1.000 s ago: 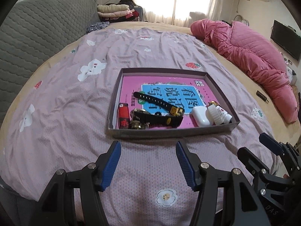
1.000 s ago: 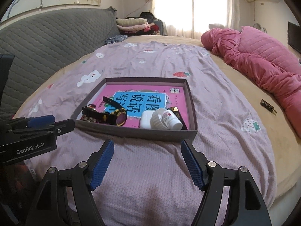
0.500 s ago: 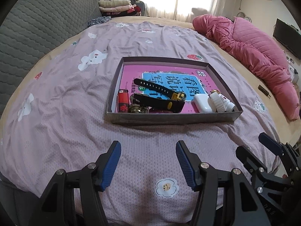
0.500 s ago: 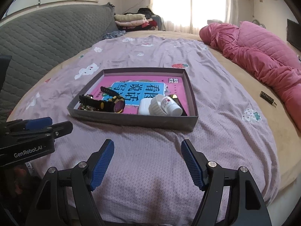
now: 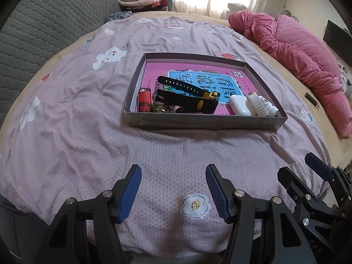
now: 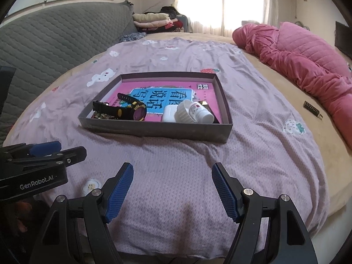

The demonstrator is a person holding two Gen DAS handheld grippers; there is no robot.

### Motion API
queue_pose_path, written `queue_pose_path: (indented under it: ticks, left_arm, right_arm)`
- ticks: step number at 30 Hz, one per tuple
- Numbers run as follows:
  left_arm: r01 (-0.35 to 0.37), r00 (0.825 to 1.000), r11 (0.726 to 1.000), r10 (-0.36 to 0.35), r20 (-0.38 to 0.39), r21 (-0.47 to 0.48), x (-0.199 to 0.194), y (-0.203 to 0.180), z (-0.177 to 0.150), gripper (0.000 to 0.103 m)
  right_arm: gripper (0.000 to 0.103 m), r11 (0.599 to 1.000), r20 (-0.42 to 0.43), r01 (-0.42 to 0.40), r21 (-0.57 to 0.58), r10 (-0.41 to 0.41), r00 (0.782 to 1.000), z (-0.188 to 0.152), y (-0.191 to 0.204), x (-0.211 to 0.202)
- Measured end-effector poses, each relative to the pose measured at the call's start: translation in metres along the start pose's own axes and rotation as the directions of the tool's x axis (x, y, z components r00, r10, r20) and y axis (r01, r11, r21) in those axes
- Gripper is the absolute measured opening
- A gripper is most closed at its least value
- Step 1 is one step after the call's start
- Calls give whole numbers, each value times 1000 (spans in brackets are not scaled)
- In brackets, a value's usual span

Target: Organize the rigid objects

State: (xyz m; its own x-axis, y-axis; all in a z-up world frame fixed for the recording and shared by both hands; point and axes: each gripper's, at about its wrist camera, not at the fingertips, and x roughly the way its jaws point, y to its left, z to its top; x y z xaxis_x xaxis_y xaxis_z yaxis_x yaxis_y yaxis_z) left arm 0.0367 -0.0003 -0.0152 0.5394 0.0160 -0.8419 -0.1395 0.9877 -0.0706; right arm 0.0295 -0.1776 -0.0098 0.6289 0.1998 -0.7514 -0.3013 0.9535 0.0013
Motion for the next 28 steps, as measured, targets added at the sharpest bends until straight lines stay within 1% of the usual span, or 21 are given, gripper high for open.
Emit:
queue_pose_path:
  ticks: [3,11,14,24,28]
  left_arm:
    - [-1,1000,1000,1,-5,8,0,-2,-1,60]
    - [8,1000,999,-8,-3,39,-2,-9,-1,60]
    - [22,1000,999,-21,-7,39,0,-8,-1,60]
    - [12,999,1000,-11,-36,29,10,-5,-4,60]
    - [32,998,999,-30,-51,23,16,-3,-8,60]
  right_arm:
    - [75,1000,-12,-5,18,6,1000,-2,-2,1]
    - [75,999,-12,1,37,-1,1000,-2,-8,0]
    - [75,999,-12,1,34,-1,1000,-2,-8,0]
    - [75,1000,-29,-2,17,3,1000,-2,-5,7]
    - [75,1000,-34,-10,23,11,999,-5,-5,10]
